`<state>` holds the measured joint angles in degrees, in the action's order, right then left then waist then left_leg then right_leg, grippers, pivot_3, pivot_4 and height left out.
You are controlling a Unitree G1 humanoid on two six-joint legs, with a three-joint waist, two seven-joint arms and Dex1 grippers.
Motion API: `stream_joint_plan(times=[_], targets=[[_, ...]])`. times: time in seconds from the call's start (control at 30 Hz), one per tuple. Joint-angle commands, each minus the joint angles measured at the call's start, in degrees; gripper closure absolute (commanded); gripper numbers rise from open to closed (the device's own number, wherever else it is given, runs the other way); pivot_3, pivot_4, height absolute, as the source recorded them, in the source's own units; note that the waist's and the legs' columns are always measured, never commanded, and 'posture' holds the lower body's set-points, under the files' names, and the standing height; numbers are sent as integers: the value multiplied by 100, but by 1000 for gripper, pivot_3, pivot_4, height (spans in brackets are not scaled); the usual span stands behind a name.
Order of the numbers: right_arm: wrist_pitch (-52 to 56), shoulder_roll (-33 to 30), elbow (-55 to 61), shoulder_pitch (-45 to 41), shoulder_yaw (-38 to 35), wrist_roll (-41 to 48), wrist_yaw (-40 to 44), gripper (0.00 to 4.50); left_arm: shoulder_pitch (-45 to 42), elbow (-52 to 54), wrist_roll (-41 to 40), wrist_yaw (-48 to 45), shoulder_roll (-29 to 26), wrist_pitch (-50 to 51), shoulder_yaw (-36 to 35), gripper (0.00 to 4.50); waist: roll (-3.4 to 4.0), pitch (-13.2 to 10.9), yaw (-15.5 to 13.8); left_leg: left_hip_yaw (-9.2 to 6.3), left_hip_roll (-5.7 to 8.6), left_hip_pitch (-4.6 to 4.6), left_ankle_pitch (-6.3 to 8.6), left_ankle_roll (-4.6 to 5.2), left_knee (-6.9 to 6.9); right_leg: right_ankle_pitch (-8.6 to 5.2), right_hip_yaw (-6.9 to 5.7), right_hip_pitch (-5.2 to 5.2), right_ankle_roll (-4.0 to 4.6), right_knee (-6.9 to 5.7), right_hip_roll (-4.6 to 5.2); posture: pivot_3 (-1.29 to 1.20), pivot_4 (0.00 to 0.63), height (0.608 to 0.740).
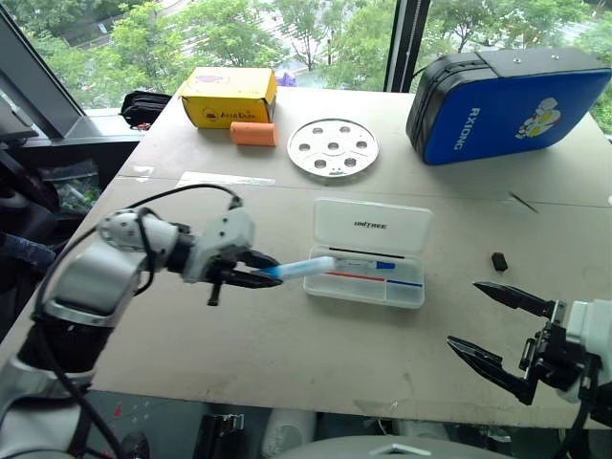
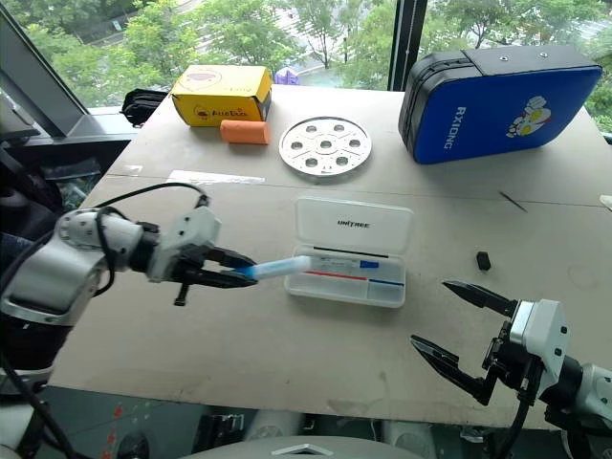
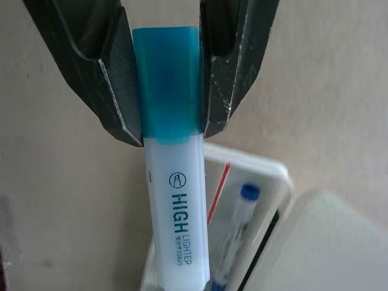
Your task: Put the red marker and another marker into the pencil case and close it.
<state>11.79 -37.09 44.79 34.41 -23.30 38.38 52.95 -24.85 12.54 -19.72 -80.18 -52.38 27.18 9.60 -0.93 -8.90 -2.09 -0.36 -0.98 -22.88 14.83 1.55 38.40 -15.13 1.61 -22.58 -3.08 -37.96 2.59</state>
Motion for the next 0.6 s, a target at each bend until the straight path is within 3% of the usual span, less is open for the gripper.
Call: stream_joint_plan(times=[0.03,0.2,0.6], targets=[[-72,-15,186,77,-122,35,12,0,-493,19,400,270,409,-80,515,3782,-5,-3,19,-1,2,0,0,0,0,8,0,-1,-14,0,-3,0,150,740],[-87,28,396,398,-344,63,-9,0,-967,-469,924,279,784,-359,1127,3782,-3,-2,132,-8,4,-1,0,0,-2,8,-5,-3,-15,-3,-28,0,150,740],[-166,265,749,979,-637,37,-139,0,-904,-750,1363,163,889,-802,1405,3782,-1,-3,142,-10,-23,1,0,0,-4,7,1,-9,-13,-3,-46,0,150,740]])
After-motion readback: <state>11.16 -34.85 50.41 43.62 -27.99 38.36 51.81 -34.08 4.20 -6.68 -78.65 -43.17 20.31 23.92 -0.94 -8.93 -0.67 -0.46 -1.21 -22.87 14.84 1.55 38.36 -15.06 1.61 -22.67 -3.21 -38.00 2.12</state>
